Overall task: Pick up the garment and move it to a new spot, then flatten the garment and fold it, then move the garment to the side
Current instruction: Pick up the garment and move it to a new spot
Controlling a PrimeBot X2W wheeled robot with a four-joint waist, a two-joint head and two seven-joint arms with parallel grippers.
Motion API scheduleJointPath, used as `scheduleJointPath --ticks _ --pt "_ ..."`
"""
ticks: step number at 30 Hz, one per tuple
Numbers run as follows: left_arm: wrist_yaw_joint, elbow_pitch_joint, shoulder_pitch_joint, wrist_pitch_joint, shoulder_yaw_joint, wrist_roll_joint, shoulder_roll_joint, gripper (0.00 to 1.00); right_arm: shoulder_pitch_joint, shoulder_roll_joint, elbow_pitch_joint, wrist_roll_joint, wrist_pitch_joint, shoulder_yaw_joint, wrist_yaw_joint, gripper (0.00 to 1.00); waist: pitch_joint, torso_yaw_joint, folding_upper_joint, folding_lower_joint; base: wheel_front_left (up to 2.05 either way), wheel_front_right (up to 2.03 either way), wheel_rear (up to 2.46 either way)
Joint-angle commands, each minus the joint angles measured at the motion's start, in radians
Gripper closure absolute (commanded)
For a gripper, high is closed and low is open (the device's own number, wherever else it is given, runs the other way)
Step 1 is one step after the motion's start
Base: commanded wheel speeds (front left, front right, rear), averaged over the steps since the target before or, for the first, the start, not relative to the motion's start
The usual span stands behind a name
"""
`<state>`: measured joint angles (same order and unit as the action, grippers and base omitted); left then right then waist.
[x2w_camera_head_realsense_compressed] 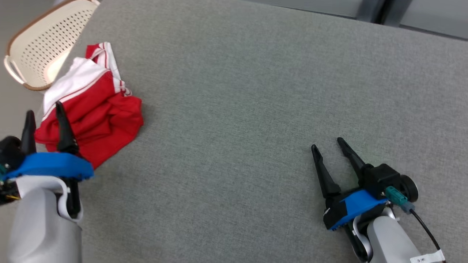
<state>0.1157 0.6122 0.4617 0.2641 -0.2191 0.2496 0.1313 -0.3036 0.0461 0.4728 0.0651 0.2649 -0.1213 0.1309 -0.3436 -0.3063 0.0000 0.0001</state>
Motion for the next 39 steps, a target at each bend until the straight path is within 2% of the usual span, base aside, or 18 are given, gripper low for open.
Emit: scheduleJointPath --ticks 1,6,9,13,17,21,23,31,35,39 --pt "0.008 0.055 0.069 0.000 -0.002 0.010 0.037 0.00 -0.009 0.010 -0.009 -0.010 -0.002 0.001 0.000 0.00 -0.024 0.016 0.0000 -0.0001 0.00 0.00 0.00" --pt "0.017 0.228 0.227 -0.004 0.027 0.036 0.116 0.00 -0.028 0.013 -0.047 -0.012 -0.002 -0.010 -0.001 0.00 -0.082 0.064 0.0000 -0.0001 0.00 0.00 0.00" --pt "0.017 0.287 0.279 -0.021 0.048 0.059 0.131 0.00 -0.034 0.014 -0.054 -0.011 -0.003 -0.007 -0.001 0.00 -0.101 0.081 0.0000 -0.0001 0.00 0.00 0.00" --pt "0.014 0.390 0.348 -0.088 0.097 0.106 0.183 0.00 -0.041 0.017 -0.053 -0.009 -0.005 -0.002 -0.001 0.00 -0.134 0.113 0.0000 -0.0001 0.00 0.00 0.00" --pt "0.015 0.480 0.377 -0.163 0.124 0.155 0.205 0.00 -0.046 0.021 -0.042 -0.001 -0.008 0.003 -0.002 0.00 -0.156 0.139 0.0000 -0.0001 0.00 0.00 0.00" --pt "0.015 0.529 0.376 -0.182 0.148 0.192 0.202 0.00 -0.048 0.022 -0.031 -0.006 -0.008 0.018 -0.002 0.00 -0.167 0.146 0.0000 -0.0001 0.00 0.00 0.00" --pt "0.015 0.546 0.369 -0.174 0.162 0.203 0.198 1.00 -0.048 0.022 -0.023 -0.009 -0.009 0.024 -0.002 0.00 -0.168 0.145 0.0000 -0.0001 0.00 0.00 0.00" --pt "0.015 0.502 0.388 -0.038 0.229 0.224 0.219 1.00 -0.046 0.014 -0.014 0.011 -0.008 0.006 -0.002 0.00 -0.116 0.126 0.0000 -0.0001 0.00 0.00 0.00" --pt "0.015 0.412 0.399 -0.003 0.275 0.216 0.246 1.00 -0.038 0.009 -0.018 0.037 -0.004 -0.014 -0.001 0.00 -0.068 0.127 0.0000 -0.0001 0.00 0.00 0.00" --pt "0.015 0.269 0.393 0.001 0.271 0.196 0.252 1.00 -0.035 0.008 -0.016 0.064 -0.002 -0.026 0.000 0.00 -0.027 0.140 0.0000 -0.0001 0.00 0.00 0.00"
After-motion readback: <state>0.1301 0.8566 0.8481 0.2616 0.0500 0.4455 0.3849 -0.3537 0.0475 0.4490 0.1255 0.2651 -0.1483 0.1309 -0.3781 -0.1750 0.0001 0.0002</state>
